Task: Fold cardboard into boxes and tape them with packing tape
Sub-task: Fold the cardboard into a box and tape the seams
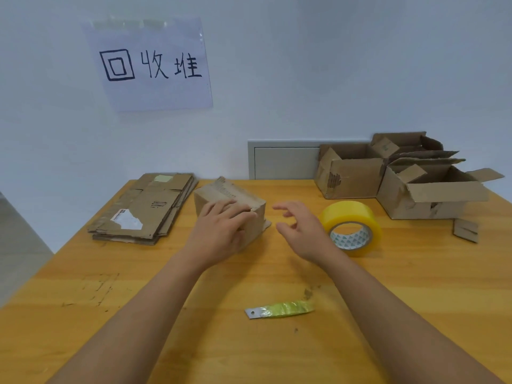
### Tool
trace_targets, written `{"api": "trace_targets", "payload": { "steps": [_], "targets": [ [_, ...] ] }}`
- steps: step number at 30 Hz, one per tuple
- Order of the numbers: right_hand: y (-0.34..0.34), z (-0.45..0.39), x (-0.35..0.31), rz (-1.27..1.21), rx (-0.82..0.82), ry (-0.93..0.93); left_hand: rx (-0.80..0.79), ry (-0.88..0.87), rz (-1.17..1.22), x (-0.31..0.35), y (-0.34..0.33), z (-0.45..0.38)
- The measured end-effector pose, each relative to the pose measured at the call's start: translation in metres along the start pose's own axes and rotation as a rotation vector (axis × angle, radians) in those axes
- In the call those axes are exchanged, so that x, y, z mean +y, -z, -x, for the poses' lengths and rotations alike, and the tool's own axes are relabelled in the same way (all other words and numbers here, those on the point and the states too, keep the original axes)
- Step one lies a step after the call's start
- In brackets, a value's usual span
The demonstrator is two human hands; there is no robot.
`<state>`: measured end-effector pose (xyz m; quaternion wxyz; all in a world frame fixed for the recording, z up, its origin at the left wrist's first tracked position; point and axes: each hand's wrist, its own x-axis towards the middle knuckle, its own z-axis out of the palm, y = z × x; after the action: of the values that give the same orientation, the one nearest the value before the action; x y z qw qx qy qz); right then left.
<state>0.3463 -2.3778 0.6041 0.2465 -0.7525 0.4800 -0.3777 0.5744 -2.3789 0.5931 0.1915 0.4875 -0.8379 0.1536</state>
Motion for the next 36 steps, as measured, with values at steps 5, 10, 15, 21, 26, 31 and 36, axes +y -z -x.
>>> {"api": "trace_targets", "payload": {
  "steps": [5, 10, 15, 21, 26, 31, 36],
  "targets": [
    [-0.024, -0.042, -0.006, 0.136, -0.189, 0.079, 0.063, -0.075, -0.008, -0.019, -0.005, 0.009],
    [-0.037, -0.054, 0.006, 0.136, -0.217, 0.103, 0.116, -0.169, -0.107, -0.026, -0.007, 0.014],
    [-0.035, -0.06, 0.007, 0.166, -0.179, 0.17, 0.16, -0.184, -0.097, -0.029, -0.013, 0.017],
    [-0.03, -0.066, 0.008, 0.061, -0.246, 0.097, 0.207, -0.23, -0.113, -0.03, -0.018, 0.018],
    [-0.038, -0.066, 0.008, 0.153, -0.169, 0.143, 0.233, -0.072, 0.066, -0.02, -0.015, 0.017],
    [-0.038, -0.059, 0.004, 0.207, -0.145, 0.156, 0.308, 0.334, 0.335, -0.005, -0.016, 0.003],
    [-0.04, -0.057, 0.002, 0.28, -0.112, 0.165, 0.318, 0.187, 0.327, -0.015, -0.018, 0.003]
  ]
}}
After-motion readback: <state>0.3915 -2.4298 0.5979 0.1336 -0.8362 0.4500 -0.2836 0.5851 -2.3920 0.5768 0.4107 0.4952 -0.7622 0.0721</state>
